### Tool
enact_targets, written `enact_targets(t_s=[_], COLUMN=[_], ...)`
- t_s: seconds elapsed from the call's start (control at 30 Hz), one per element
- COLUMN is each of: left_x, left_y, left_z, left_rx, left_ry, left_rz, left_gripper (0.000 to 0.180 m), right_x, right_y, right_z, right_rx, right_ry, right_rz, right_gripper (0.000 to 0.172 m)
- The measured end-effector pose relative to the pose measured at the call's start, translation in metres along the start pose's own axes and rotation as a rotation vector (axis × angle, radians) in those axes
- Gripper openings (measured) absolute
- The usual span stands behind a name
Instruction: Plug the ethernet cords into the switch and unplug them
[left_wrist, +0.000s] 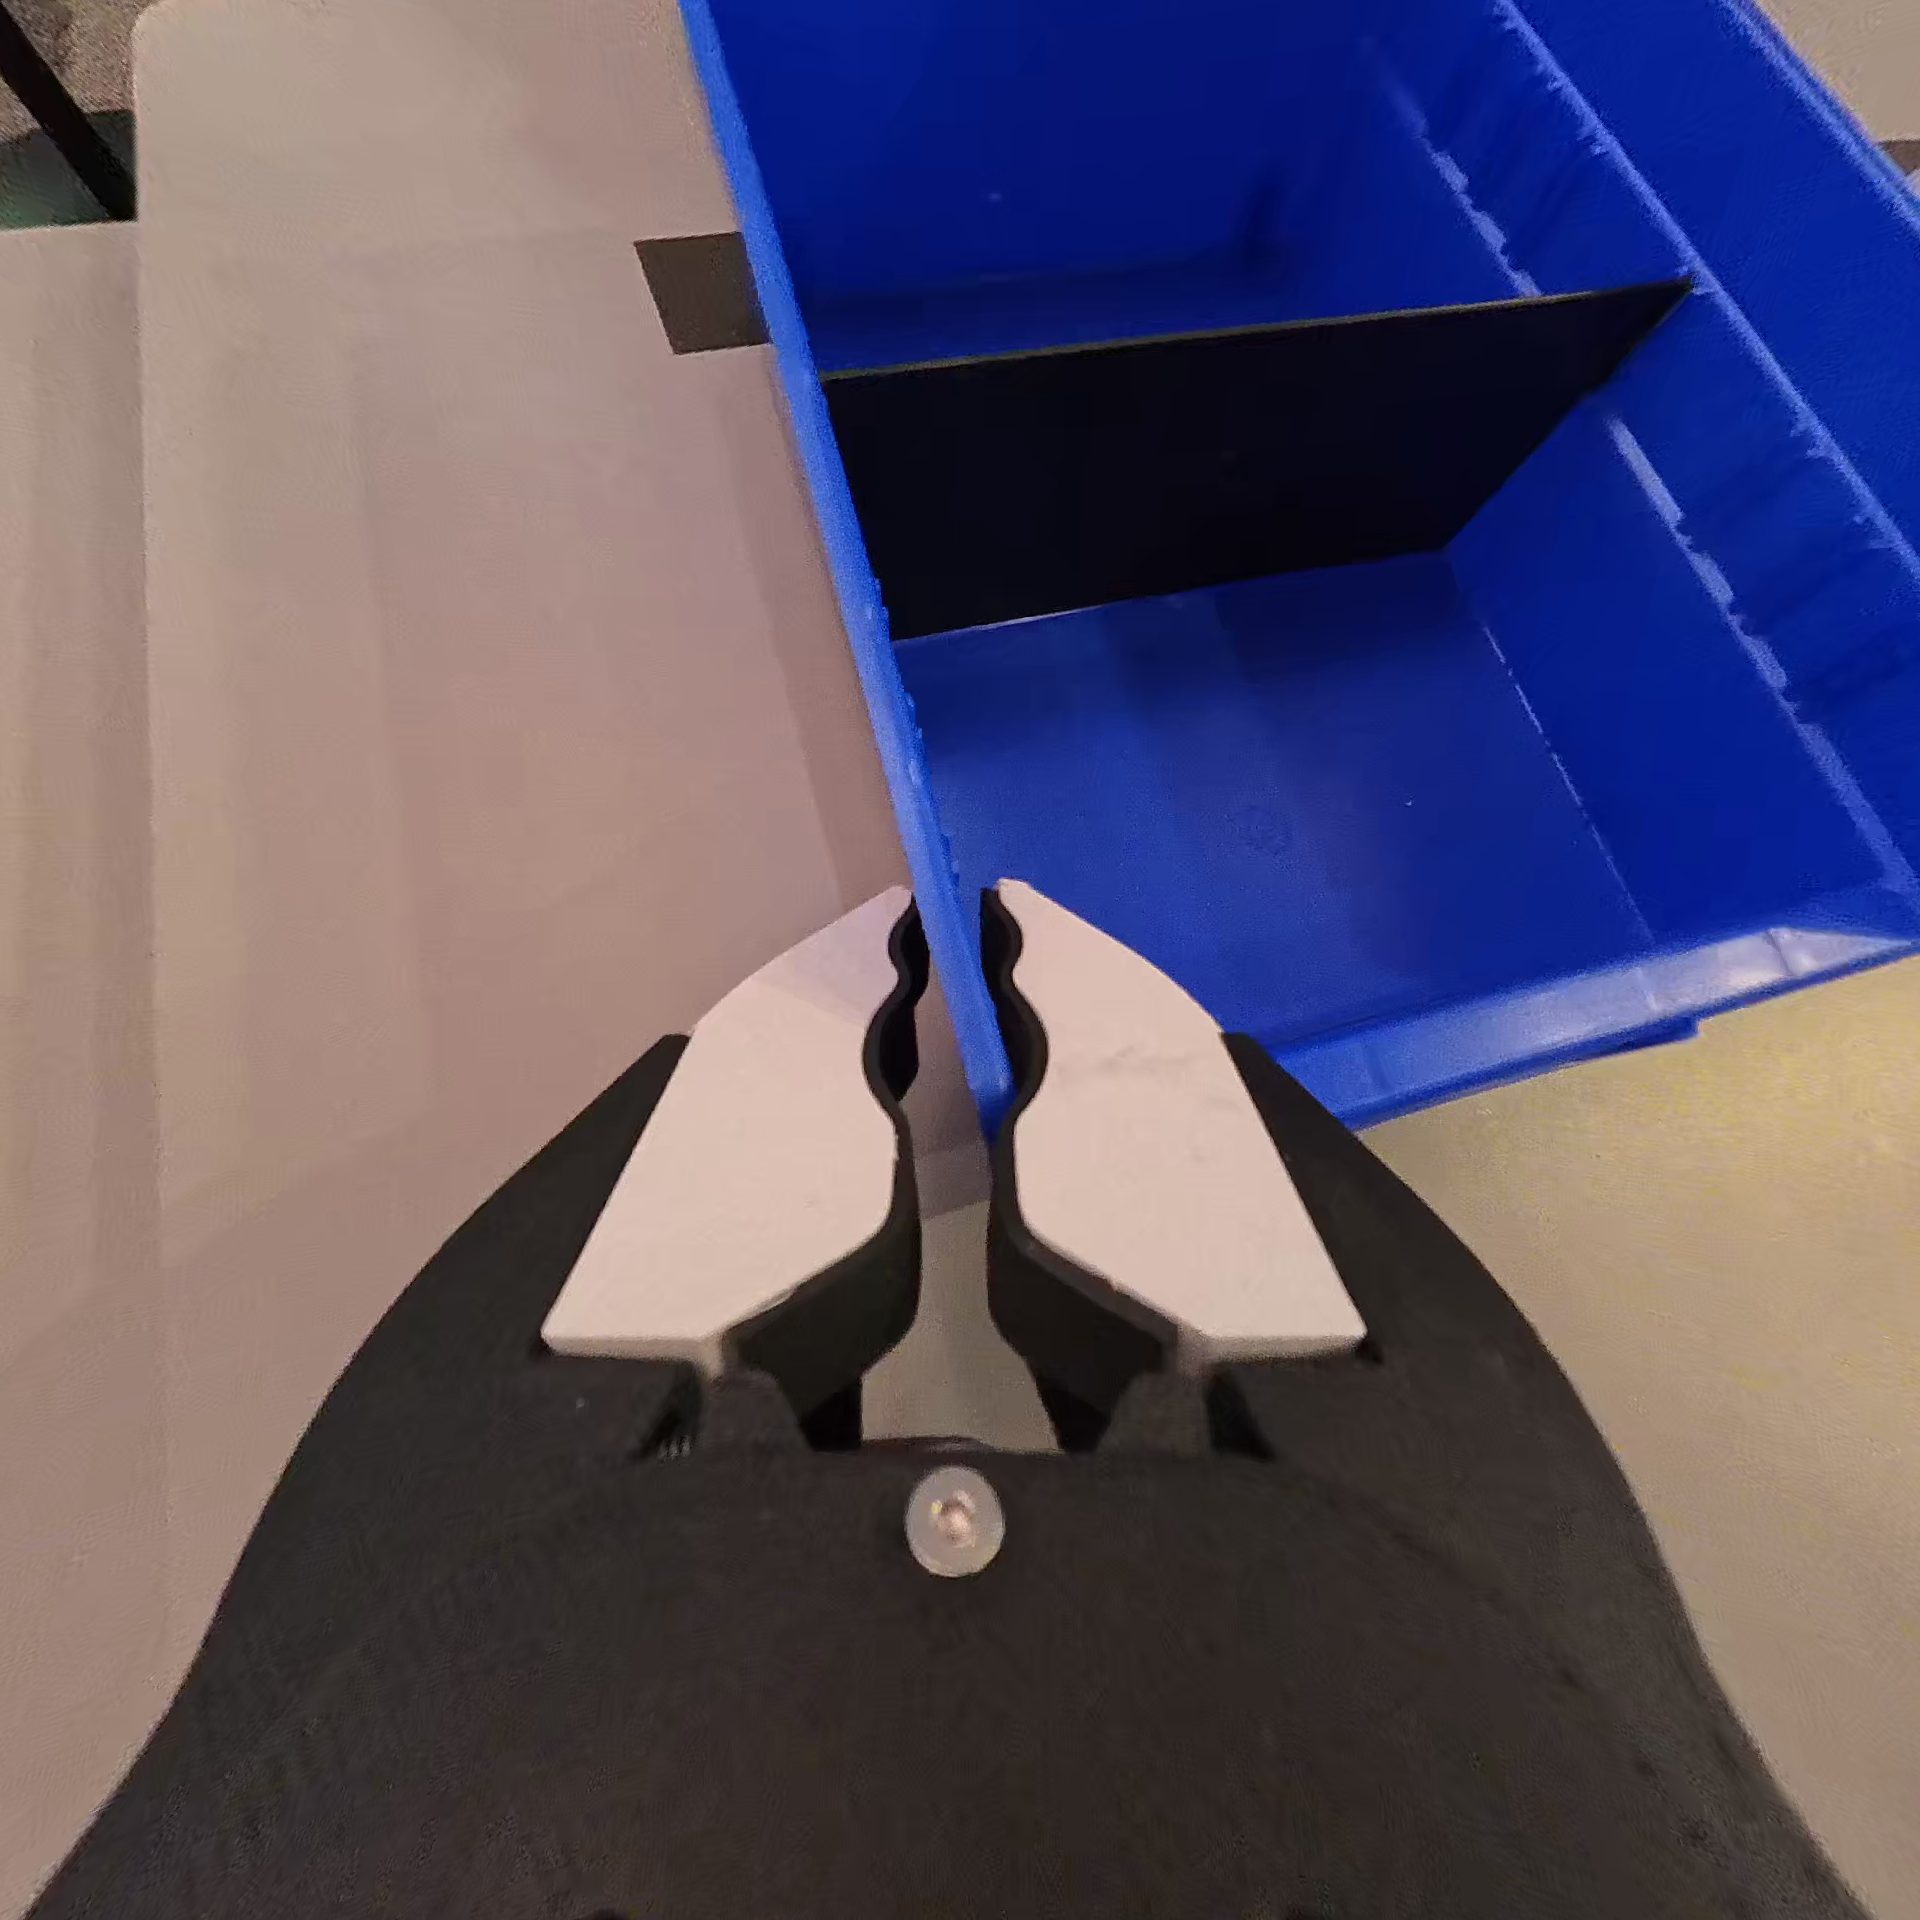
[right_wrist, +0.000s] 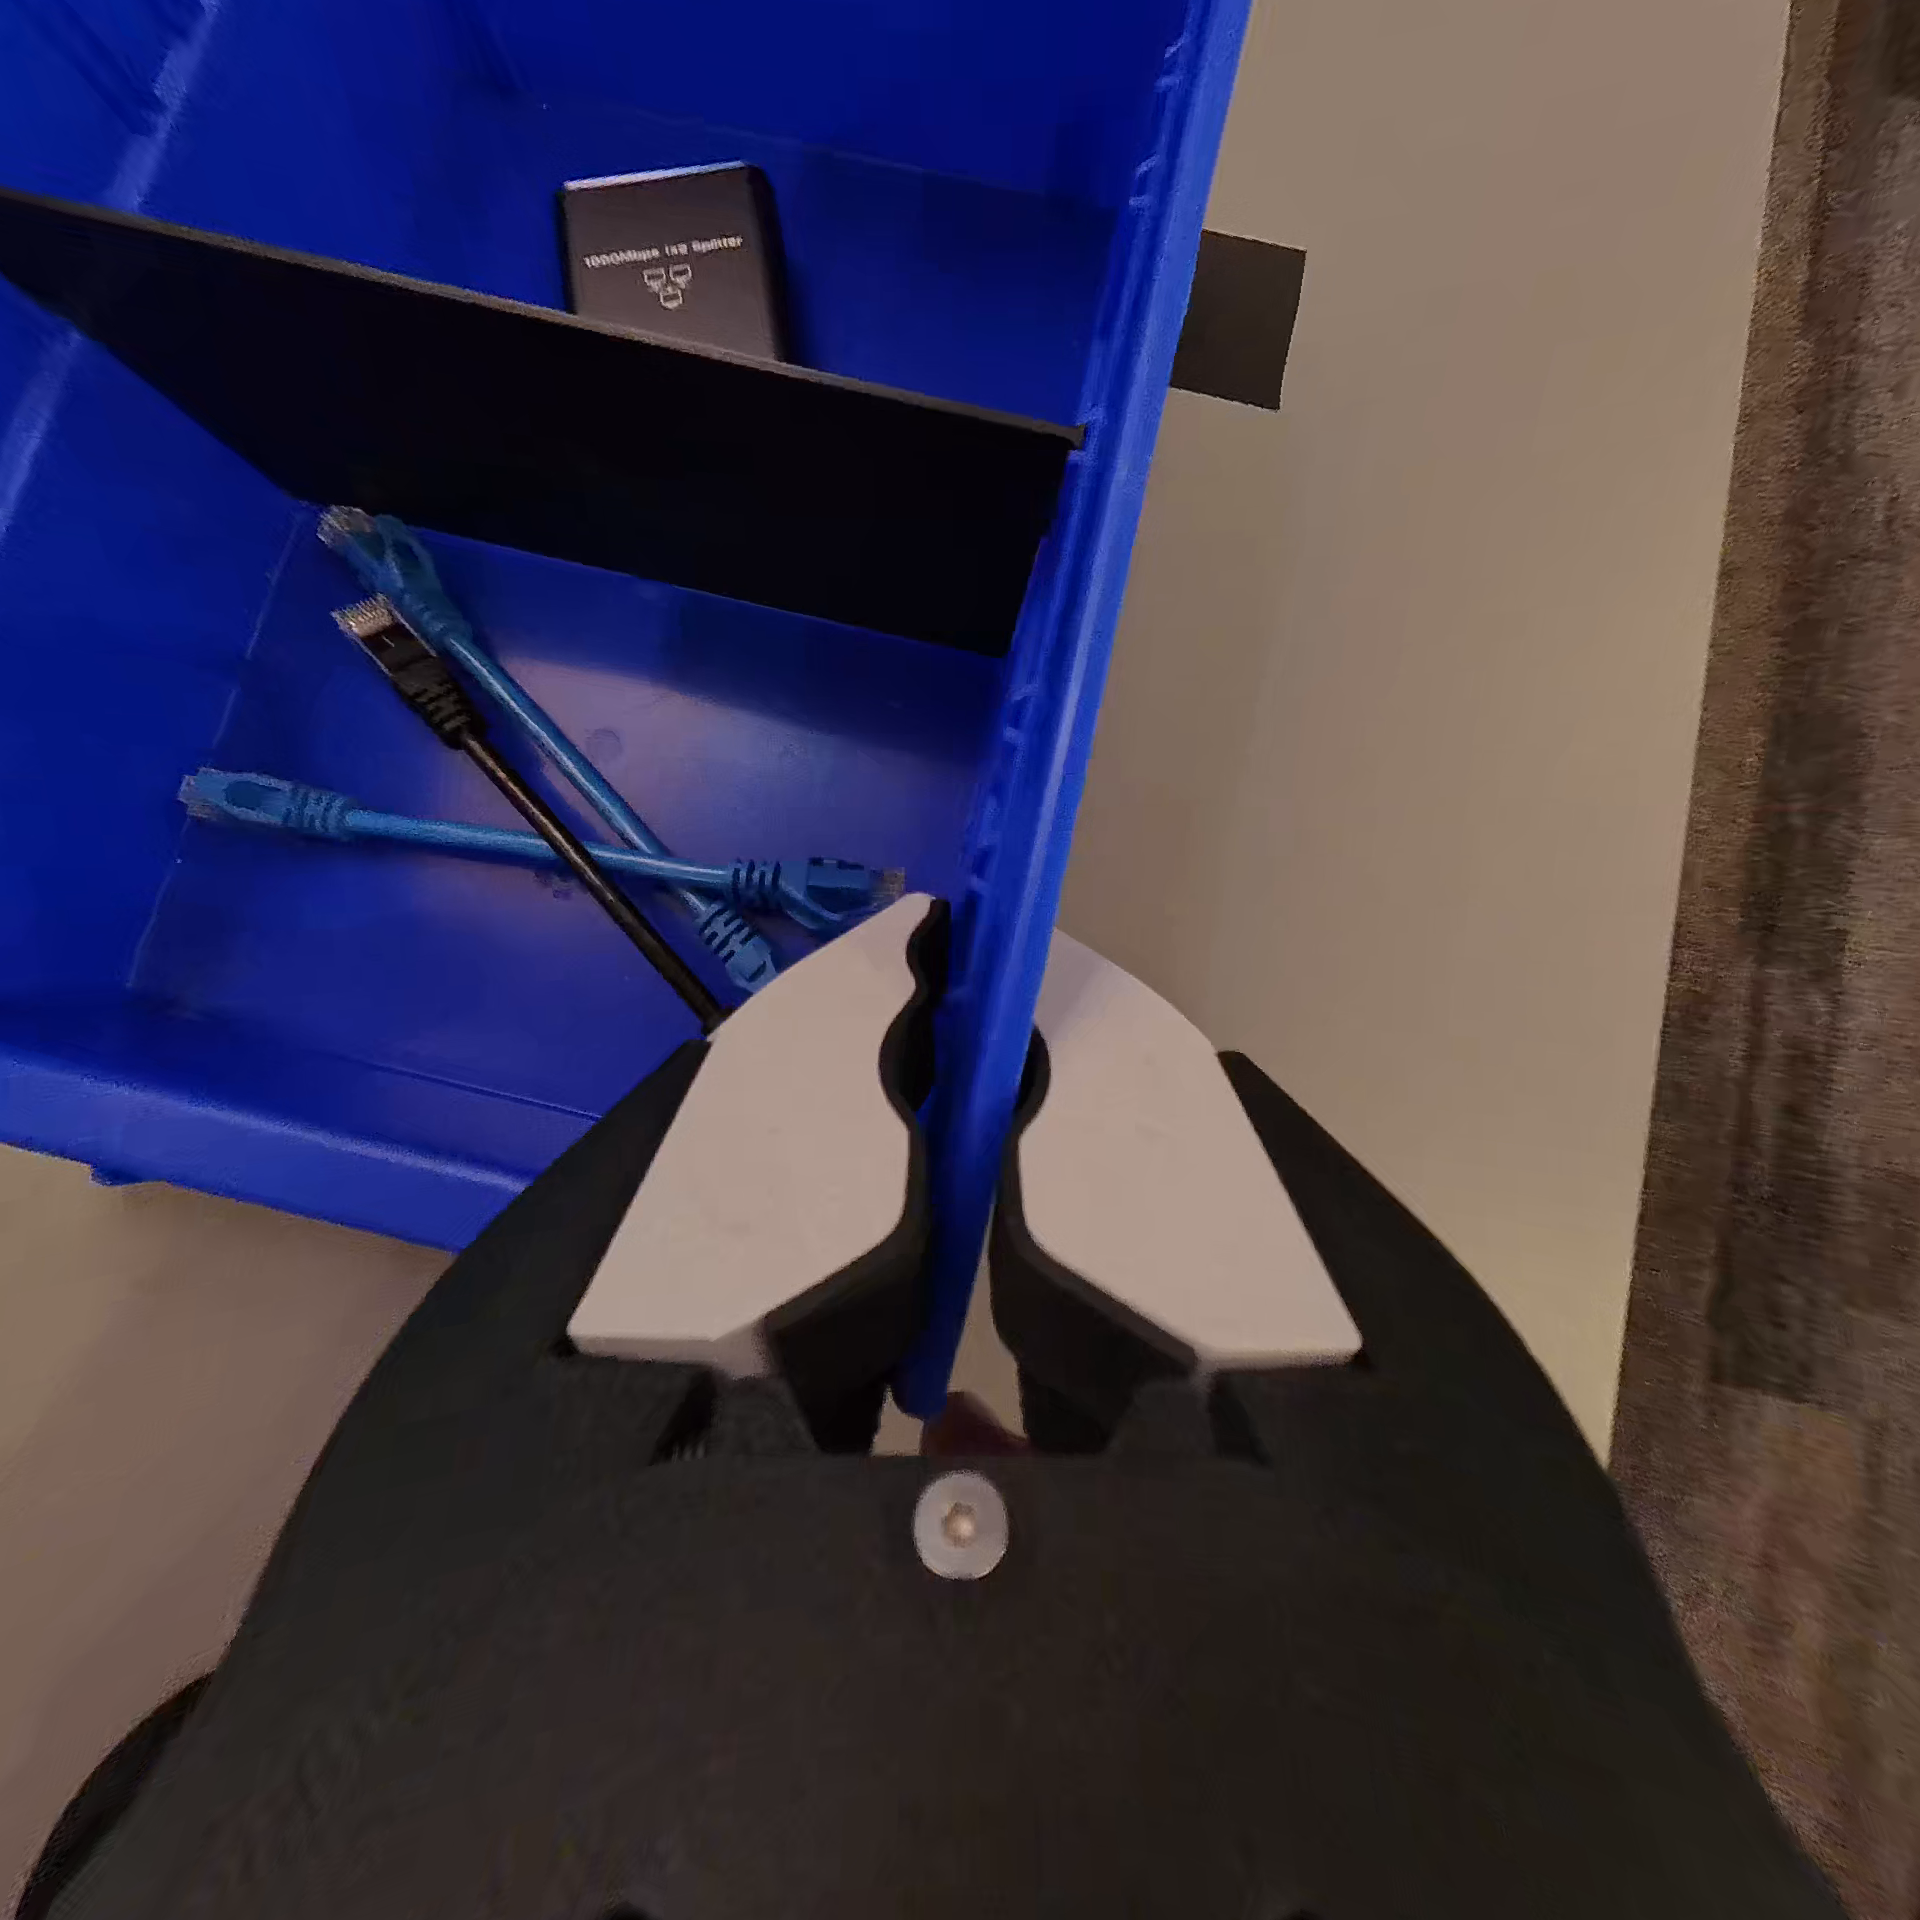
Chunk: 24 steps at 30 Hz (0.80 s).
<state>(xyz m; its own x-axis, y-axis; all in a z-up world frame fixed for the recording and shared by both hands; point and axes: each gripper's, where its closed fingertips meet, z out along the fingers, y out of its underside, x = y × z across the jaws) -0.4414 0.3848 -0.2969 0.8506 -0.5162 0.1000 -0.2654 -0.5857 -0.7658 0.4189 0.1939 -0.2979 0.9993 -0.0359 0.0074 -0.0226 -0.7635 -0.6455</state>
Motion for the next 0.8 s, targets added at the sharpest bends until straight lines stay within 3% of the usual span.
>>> enact_targets(t_s=[0.4,0.8], left_x=[0.000,-0.022], left_y=[-0.001,0.007], left_z=[-0.012,-0.096], left_rx=[0.044,0.178], left_ry=[0.079,-0.029], left_rz=[-0.066,-0.070], left_gripper=[0.004,0.006], right_x=[-0.029,-0.118], right_y=[0.017,0.054], right_z=[-0.025,-0.072], right_rx=[-0.124,-0.208], right_ry=[-0.070,-0.228], right_rz=[-0.032,-0.191], right_gripper=[0.006,0.006])
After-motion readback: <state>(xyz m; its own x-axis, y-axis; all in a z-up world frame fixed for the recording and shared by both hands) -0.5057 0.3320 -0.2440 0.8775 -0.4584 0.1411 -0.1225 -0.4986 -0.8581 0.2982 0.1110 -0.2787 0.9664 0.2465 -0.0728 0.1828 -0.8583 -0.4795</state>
